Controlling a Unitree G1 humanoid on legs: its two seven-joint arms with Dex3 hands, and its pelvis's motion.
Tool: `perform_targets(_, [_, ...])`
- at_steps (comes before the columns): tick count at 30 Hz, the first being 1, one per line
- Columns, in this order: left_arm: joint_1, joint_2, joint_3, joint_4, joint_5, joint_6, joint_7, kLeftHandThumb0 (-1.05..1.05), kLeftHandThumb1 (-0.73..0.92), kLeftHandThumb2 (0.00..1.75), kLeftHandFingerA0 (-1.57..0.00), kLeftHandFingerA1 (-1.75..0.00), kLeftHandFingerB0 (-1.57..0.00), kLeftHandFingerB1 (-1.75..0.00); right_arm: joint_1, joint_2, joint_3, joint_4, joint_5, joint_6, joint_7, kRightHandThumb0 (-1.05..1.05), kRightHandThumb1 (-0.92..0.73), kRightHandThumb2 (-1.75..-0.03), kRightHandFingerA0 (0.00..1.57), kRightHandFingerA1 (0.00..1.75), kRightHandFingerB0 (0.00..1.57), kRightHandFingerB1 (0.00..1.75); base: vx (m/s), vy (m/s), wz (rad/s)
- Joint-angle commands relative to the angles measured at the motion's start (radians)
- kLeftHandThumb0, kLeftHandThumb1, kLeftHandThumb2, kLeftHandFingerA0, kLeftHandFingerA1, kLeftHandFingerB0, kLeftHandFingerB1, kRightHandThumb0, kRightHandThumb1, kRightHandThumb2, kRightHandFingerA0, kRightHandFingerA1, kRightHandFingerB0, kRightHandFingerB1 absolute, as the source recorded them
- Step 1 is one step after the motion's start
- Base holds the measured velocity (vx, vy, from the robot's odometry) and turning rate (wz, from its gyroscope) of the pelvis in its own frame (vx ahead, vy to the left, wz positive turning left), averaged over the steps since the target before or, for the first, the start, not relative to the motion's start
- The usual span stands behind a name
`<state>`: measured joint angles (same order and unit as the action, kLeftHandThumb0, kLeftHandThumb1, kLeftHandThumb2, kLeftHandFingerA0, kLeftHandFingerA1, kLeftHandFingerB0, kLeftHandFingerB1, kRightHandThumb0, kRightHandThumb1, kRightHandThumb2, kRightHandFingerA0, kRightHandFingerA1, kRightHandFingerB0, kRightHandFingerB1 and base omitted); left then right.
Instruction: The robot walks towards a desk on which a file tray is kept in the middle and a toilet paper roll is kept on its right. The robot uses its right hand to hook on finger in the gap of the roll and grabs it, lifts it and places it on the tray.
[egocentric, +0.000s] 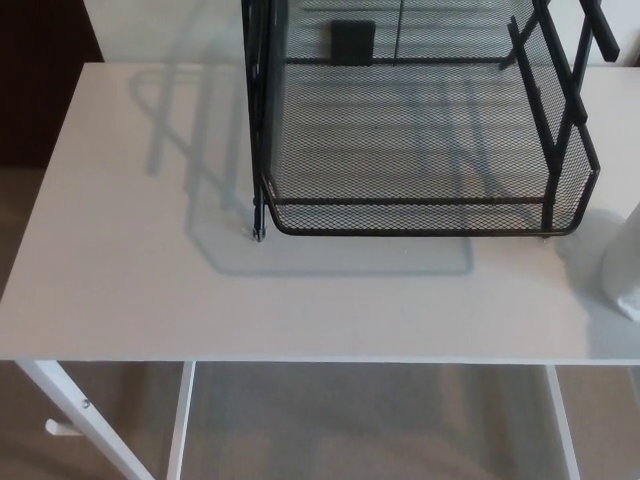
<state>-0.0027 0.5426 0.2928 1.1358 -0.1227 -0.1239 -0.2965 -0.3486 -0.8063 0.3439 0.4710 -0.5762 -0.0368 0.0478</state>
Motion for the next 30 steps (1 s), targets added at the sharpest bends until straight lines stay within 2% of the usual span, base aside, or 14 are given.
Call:
perform_targets(1, [-0.009,0.027,-0.005,0.010,0.009,0.007,-0.006,-0.90,0.85,0.66,-0.40,-0.77,-0.17,-0.60,0.106,0.058,0.085,0.111,-0.136,-0.047,-0.201,-0.16,-0.78,-0.62,0.73,1.75,0.63,1.51,0.00,0.000,0.00])
perform_targets(2, [-0.012,0.028,-0.004,0.010,0.008,0.015,-0.005,-0.89,0.85,0.66,-0.40,-0.77,-0.18,-0.60,0.109,0.057,0.091,0.114,-0.146,-0.041,-0.217,-0.12,-0.78,-0.63,0.87,1.75,0.63,1.44,0.00,0.000,0.00])
perform_targets(3, [-0.013,0.028,-0.005,0.010,0.008,0.020,-0.004,-0.90,0.85,0.66,-0.40,-0.77,-0.17,-0.60,0.112,0.060,0.092,0.118,-0.148,-0.038,-0.231,-0.13,-0.78,-0.62,0.85,1.75,0.61,1.45,0.00,0.000,0.00])
perform_targets(4, [-0.014,0.029,-0.005,0.008,0.008,0.023,-0.005,-0.89,0.85,0.66,-0.41,-0.78,-0.18,-0.61,0.117,0.068,0.087,0.119,-0.140,-0.029,-0.238,-0.19,-0.77,-0.60,0.68,1.75,0.57,1.49,0.00,0.000,0.00])
perform_targets(5, [-0.014,0.028,-0.005,0.007,0.008,0.023,-0.006,-0.89,0.85,0.66,-0.41,-0.78,-0.18,-0.61,0.120,0.075,0.083,0.118,-0.132,-0.019,-0.237,-0.19,-0.77,-0.60,0.68,1.75,0.57,1.49,0.00,0.000,0.00])
perform_targets(6, [-0.015,0.029,-0.005,0.007,0.007,0.026,-0.006,-0.89,0.85,0.66,-0.41,-0.78,-0.18,-0.62,0.123,0.081,0.075,0.124,-0.122,-0.030,-0.251,-0.12,-0.77,-0.63,0.90,1.75,0.61,1.44,0.00,0.000,0.00])
perform_targets(7, [-0.017,0.029,-0.009,0.006,0.010,0.025,-0.007,-0.90,0.86,0.66,-0.41,-0.78,-0.18,-0.61,0.136,0.080,0.069,0.114,-0.120,-0.026,-0.256,-0.17,-0.76,-0.63,0.71,1.75,0.60,1.50,0.00,0.000,0.00])
perform_targets(8, [-0.020,0.028,-0.012,0.010,0.013,0.025,0.000,-0.90,0.85,0.66,-0.42,-0.78,-0.20,-0.61,0.142,0.076,0.067,0.100,-0.116,-0.016,-0.239,-0.17,-0.78,-0.63,0.70,1.75,0.57,1.51,0.00,0.000,0.00])
perform_targets(18, [0.001,0.033,-0.009,0.009,0.003,0.026,-0.003,-0.89,0.85,0.66,-0.41,-0.80,-0.21,-0.63,0.174,0.006,-0.013,0.018,-0.073,-0.061,-0.267,-0.16,-0.73,-0.59,0.77,1.70,0.61,1.44,0.00,0.000,0.00])
perform_targets(19, [-0.004,0.034,-0.004,0.024,-0.002,0.027,-0.009,-0.88,0.62,1.06,-0.43,-0.77,-0.22,-0.64,0.180,-0.010,-0.051,-0.006,-0.044,-0.074,-0.270,-0.13,-0.76,-0.63,0.74,1.71,0.66,1.44,0.00,0.000,0.00])
perform_targets(22, [-0.004,0.033,-0.001,0.035,-0.001,0.020,-0.004,-0.88,0.63,1.08,-0.47,-0.78,-0.23,-0.65,0.192,-0.024,-0.115,-0.037,-0.009,-0.098,-0.260,-0.05,-0.74,-0.60,0.81,1.70,0.65,1.40,0.00,0.000,0.00])
perform_targets(23, [0.003,0.034,-0.002,0.028,0.001,0.013,-0.005,-0.90,0.64,1.09,-0.47,-0.77,-0.23,-0.64,0.189,-0.031,-0.150,-0.051,0.008,-0.105,-0.262,-0.11,-0.72,-0.66,0.74,1.74,0.68,1.46,0.00,0.000,0.00])
perform_targets(29, [-0.009,0.036,-0.009,0.060,0.011,0.013,0.004,-0.91,0.63,1.09,-0.46,-0.77,-0.24,-0.64,0.181,-0.046,-0.311,-0.146,0.093,-0.114,-0.190,-0.08,-0.64,-0.85,0.86,1.69,0.80,1.35,0.00,0.000,0.00])
perform_targets(30, [-0.009,0.038,-0.010,0.061,0.012,0.011,0.000,-0.91,0.84,0.66,-0.44,-0.79,-0.22,-0.63,0.171,-0.063,-0.334,-0.155,0.109,-0.136,-0.173,-0.06,-0.64,-0.87,0.89,1.65,0.83,1.32,0.00,0.000,0.00])
